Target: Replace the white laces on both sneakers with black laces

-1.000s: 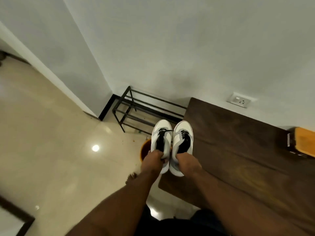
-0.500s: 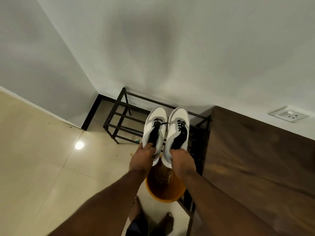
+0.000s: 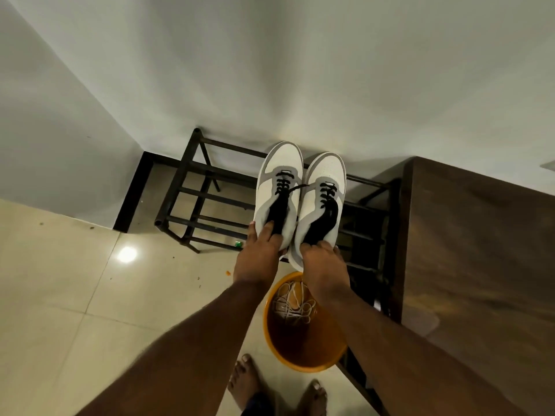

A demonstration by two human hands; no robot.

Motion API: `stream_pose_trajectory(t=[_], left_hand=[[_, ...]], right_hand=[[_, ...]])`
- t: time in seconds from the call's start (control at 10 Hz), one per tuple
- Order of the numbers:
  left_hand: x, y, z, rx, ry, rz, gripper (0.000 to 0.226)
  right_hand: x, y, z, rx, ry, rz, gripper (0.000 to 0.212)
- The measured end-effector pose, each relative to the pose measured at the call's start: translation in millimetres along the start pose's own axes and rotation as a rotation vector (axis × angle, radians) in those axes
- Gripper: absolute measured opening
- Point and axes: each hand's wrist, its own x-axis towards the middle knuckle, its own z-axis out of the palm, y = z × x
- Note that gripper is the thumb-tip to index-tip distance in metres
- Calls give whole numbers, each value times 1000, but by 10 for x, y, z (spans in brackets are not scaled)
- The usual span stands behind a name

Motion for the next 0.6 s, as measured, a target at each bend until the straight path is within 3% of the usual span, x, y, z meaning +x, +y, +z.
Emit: stream_pose_trajectory(t=[0.2,0.3,0.4,0.6], left_hand=[[-33,162,-162,153,-60,0,51],[-110,212,-322,264,-89,13,73],[-276,323,-533,343,-110,9,83],[-884,1250,-907,283,-166,90,77]], right_hand=[[37,-11,-95,13,-51,12,26],[-23,-11,-324,77,-92,13,25],[-234,-45,-603,165,-31,44,24],[-1006,311,-1130,322,24,99,24]])
